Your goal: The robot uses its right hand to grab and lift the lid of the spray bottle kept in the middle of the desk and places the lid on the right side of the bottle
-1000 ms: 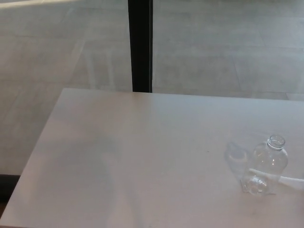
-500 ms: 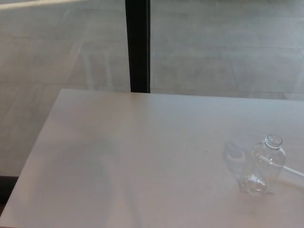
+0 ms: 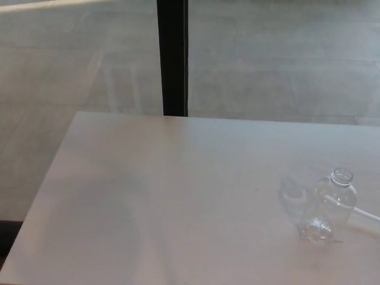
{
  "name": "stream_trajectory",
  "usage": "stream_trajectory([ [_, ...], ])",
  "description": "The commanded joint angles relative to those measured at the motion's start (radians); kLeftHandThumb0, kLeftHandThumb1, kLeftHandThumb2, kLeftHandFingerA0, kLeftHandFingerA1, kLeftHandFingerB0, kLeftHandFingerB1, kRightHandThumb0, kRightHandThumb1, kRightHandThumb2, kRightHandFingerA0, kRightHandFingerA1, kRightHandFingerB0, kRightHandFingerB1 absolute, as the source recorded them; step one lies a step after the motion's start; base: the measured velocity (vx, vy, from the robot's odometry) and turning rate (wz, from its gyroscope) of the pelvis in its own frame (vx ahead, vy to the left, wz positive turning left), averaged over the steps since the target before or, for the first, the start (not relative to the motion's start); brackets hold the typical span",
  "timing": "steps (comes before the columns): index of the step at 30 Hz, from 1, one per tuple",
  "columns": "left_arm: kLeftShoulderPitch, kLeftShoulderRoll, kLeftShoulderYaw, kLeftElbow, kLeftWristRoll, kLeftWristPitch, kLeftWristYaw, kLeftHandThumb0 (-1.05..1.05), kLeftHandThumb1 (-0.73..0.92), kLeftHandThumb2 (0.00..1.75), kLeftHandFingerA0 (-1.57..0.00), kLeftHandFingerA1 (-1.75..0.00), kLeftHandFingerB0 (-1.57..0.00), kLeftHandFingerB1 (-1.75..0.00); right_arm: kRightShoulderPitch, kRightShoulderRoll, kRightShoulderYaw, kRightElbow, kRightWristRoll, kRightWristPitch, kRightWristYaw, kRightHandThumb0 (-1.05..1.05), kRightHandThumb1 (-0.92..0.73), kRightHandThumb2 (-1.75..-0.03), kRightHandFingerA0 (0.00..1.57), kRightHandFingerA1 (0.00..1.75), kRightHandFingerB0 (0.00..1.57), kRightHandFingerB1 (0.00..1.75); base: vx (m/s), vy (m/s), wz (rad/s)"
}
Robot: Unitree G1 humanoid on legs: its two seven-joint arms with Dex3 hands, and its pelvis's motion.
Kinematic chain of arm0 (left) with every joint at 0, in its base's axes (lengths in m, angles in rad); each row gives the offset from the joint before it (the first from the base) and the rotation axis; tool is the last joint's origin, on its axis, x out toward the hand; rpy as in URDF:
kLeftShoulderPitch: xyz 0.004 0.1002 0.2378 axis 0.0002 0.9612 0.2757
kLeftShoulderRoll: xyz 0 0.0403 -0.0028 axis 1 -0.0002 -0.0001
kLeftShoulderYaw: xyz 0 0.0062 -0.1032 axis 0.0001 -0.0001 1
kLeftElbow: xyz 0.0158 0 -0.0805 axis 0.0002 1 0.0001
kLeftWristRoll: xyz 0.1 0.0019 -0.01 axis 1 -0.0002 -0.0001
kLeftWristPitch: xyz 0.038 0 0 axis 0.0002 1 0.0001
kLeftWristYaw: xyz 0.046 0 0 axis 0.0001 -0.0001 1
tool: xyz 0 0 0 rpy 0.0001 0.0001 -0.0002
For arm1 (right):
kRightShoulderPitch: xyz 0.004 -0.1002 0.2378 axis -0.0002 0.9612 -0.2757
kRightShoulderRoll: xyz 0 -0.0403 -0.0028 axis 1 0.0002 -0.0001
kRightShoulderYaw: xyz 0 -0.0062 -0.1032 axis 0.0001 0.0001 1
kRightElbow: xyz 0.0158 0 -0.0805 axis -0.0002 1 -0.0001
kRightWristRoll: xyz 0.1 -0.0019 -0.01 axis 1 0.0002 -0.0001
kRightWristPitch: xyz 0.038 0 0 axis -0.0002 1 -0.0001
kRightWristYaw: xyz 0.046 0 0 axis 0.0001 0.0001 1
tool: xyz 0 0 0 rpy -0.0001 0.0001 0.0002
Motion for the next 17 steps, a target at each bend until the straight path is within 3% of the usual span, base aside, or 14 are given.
stream_trajectory([
  [1,-0.004,0.023,0.007,-0.003,-0.018,-0.005,0.000,-0.83,0.87,0.65,-0.56,-0.50,-0.39,-0.40,-0.049,0.156,-0.219,0.293,0.297,-0.089,-0.214,-0.34,-0.54,-1.05,0.01,0.53,0.00,0.51,0.00,0.000,0.00],
  [2,-0.004,0.024,0.010,-0.003,-0.022,-0.008,-0.009,-0.83,0.68,1.08,-0.49,-0.61,-0.33,-0.54,-0.043,0.166,-0.211,0.300,0.291,-0.103,-0.198,-0.60,-0.68,-0.62,0.12,0.50,0.10,0.29,0.00,0.000,0.00],
  [3,-0.009,0.026,0.009,0.002,-0.018,-0.009,-0.004,-0.84,0.87,0.67,-0.55,-0.50,-0.36,-0.40,-0.026,0.183,-0.194,0.313,0.288,-0.133,-0.129,-0.61,-0.50,-0.92,0.00,0.48,0.02,0.32,0.00,0.000,0.00],
  [4,-0.011,0.026,0.009,0.002,-0.018,-0.009,-0.003,-0.84,0.87,0.67,-0.55,-0.50,-0.36,-0.40,-0.028,0.183,-0.193,0.321,0.288,-0.141,-0.121,-0.61,-0.50,-0.92,0.00,0.48,0.02,0.32,0.00,0.000,0.00],
  [5,-0.007,0.027,0.002,0.002,-0.010,-0.019,-0.002,-0.86,0.71,1.10,-0.48,-0.59,-0.31,-0.51,-0.012,0.187,-0.161,0.357,0.263,-0.180,-0.079,-0.66,-0.55,-0.96,0.00,0.33,0.00,0.26,0.00,0.000,0.00],
  [8,-0.009,0.029,0.007,0.002,-0.016,-0.009,-0.002,-0.86,0.72,1.09,-0.50,-0.60,-0.32,-0.52,-0.005,0.198,-0.176,0.392,0.300,-0.201,-0.027,-0.67,-0.53,-0.92,0.00,0.25,0.00,0.24,0.00,0.000,0.00],
  [9,-0.010,0.030,0.001,-0.001,-0.010,-0.015,-0.003,-0.84,0.87,0.66,-0.55,-0.50,-0.38,-0.40,-0.007,0.202,-0.178,0.399,0.311,-0.201,-0.015,-0.64,-0.51,-0.92,0.00,0.26,0.01,0.26,0.00,0.000,0.00],
  [10,-0.012,0.030,0.000,-0.002,-0.009,-0.014,0.002,-0.79,0.68,1.08,-0.50,-0.61,-0.31,-0.52,-0.005,0.206,-0.167,0.395,0.305,-0.191,-0.024,-0.58,-0.69,-0.64,0.16,0.65,0.06,0.20,0.00,0.000,0.00],
  [11,-0.013,0.031,-0.003,-0.001,-0.006,-0.015,0.004,-0.78,0.68,1.09,-0.50,-0.61,-0.31,-0.52,-0.007,0.212,-0.167,0.389,0.313,-0.185,-0.024,-0.58,-0.67,-0.62,0.14,0.58,0.05,0.23,0.00,0.000,0.00],
  [12,-0.013,0.032,-0.002,0.001,-0.006,-0.016,0.005,-0.82,0.88,0.67,-0.58,-0.50,-0.39,-0.39,-0.009,0.214,-0.166,0.390,0.321,-0.187,-0.020,-0.58,-0.68,-0.63,0.08,0.52,0.04,0.21,0.00,0.000,0.00],
  [13,-0.013,0.032,0.000,0.001,-0.007,-0.016,0.006,-0.82,0.88,0.67,-0.58,-0.50,-0.39,-0.39,-0.011,0.214,-0.163,0.393,0.324,-0.189,-0.016,-0.58,-0.68,-0.63,0.08,0.52,0.04,0.21,0.00,0.000,0.00],
  [14,-0.011,0.030,0.007,-0.002,-0.016,-0.012,0.007,-0.84,0.87,0.66,-0.58,-0.51,-0.40,-0.40,-0.008,0.217,-0.148,0.392,0.319,-0.197,-0.023,-0.61,-0.67,-0.60,0.18,0.61,0.06,0.28,0.00,0.000,0.00],
  [15,-0.007,0.030,0.009,-0.004,-0.019,-0.009,0.006,-0.83,0.86,0.66,-0.57,-0.50,-0.39,-0.40,-0.002,0.214,-0.121,0.395,0.304,-0.200,-0.020,-0.60,-0.68,-0.63,0.12,0.48,0.07,0.22,0.00,0.000,0.00],
  [17,-0.007,0.031,0.007,-0.004,-0.017,-0.007,0.006,-0.81,0.87,0.66,-0.57,-0.49,-0.39,-0.39,0.007,0.213,-0.091,0.393,0.286,-0.214,-0.015,-0.62,-0.71,-0.65,0.12,0.49,0.06,0.21,0.00,0.000,0.00],
])
